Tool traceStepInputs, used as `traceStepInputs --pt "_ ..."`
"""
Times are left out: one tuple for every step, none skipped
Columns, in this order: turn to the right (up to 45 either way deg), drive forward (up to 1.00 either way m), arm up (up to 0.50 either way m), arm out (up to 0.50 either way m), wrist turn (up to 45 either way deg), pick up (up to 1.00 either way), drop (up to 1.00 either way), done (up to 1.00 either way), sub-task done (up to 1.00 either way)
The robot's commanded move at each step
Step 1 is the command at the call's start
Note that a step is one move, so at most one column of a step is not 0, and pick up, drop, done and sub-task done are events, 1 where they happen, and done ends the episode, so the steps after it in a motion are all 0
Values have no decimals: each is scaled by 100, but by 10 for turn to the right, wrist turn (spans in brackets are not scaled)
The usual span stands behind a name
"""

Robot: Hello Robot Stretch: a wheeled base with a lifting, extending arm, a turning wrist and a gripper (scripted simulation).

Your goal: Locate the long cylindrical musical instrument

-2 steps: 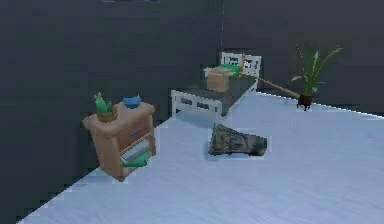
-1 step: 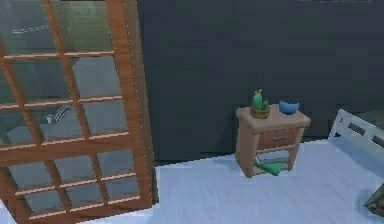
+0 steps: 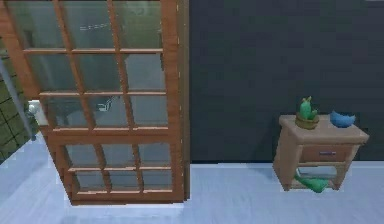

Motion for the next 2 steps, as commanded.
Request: traceStepInputs --pt "0 5 0 0 0 0 0 0 0" --pt "450 0 0 0 0 0 0 0 0"
